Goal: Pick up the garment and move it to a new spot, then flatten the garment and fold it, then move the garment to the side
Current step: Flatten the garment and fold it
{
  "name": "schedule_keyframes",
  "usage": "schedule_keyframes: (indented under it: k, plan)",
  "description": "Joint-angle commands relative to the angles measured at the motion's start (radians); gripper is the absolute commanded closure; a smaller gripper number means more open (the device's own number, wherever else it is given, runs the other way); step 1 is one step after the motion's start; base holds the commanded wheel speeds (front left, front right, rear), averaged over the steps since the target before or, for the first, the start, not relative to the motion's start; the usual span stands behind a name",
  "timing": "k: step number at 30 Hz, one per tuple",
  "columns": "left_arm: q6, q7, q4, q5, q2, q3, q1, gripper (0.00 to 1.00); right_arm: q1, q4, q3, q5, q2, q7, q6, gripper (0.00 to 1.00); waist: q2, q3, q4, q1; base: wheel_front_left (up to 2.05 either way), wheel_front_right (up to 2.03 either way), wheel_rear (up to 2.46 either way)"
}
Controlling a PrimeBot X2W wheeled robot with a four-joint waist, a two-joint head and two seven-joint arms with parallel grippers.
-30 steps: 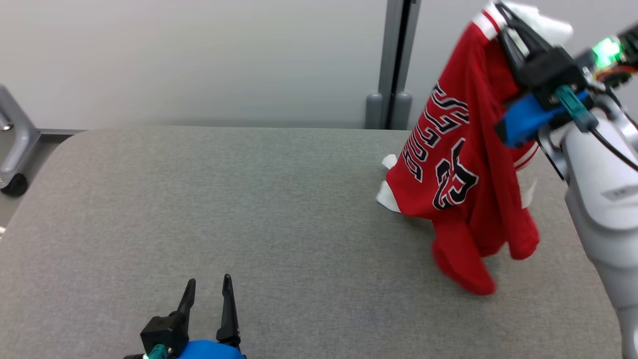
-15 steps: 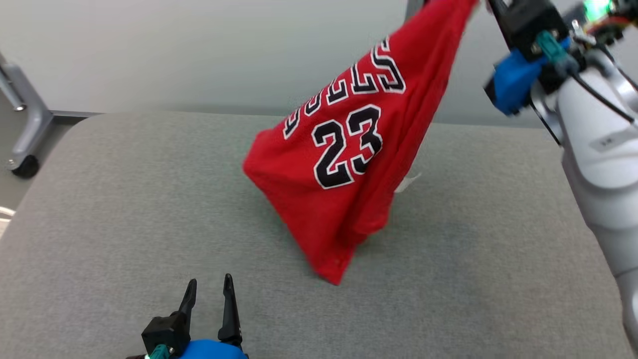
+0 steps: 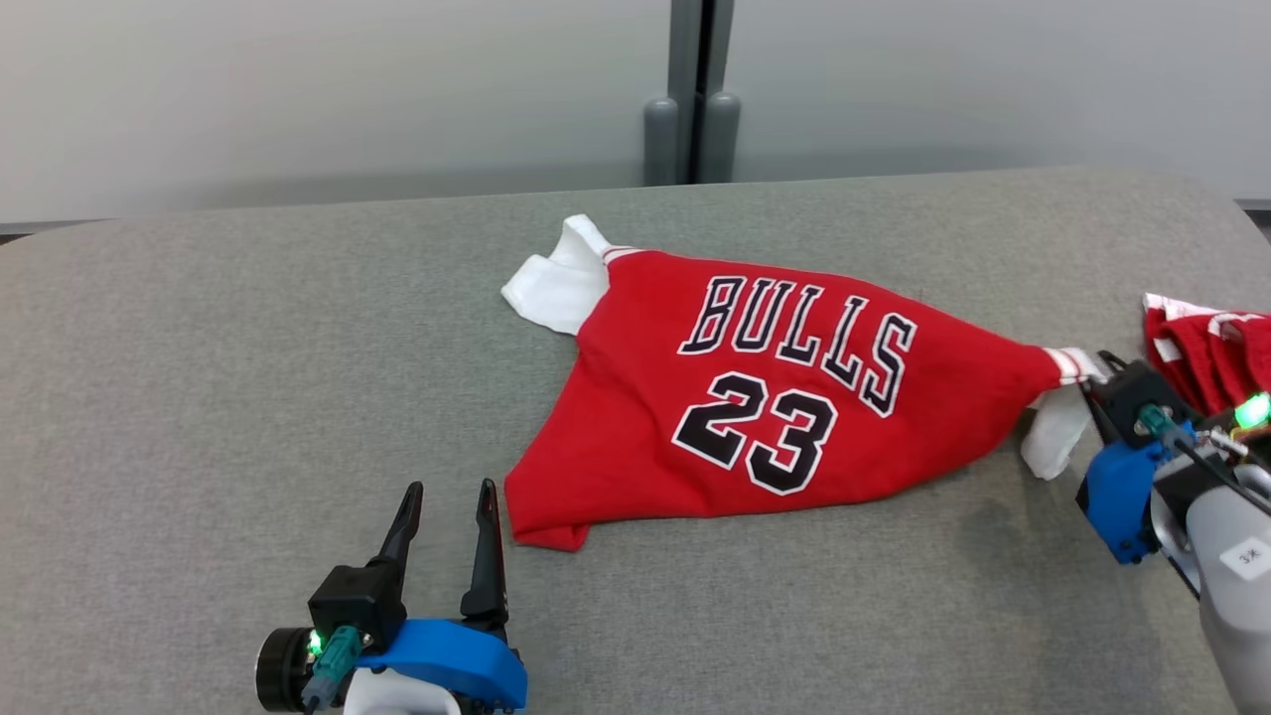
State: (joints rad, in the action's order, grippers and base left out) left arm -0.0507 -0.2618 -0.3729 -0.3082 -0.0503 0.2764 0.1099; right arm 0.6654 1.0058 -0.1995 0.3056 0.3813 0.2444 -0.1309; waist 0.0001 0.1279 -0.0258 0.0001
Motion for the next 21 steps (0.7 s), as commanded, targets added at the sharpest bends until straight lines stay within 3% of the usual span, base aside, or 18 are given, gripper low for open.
schedule_keyframes:
  k: [1,9,21]
  plan:
    - [0.007,-0.005,-0.002,0.005,0.0,0.008,0.015,0.0,-0.032,-0.006,0.031,0.008,-0.013,0.009,0.0,0.0,-0.0001,0.001,-0.011,-0.0001,0.0,0.0,0.0]
    - [0.014,-0.005,-0.038,-0.006,0.0,0.028,0.013,0.0,-0.172,-0.122,0.16,0.008,-0.112,0.021,0.0,0.0,-0.0001,-0.004,-0.057,-0.0001,0.0,0.0,0.0]
    - [-0.009,-0.005,-0.165,-0.021,0.0,0.031,0.053,0.0,-0.288,-0.312,0.165,-0.047,-0.197,0.021,0.0,0.0,-0.0001,0.035,-0.104,-0.0001,0.0,0.0,0.0]
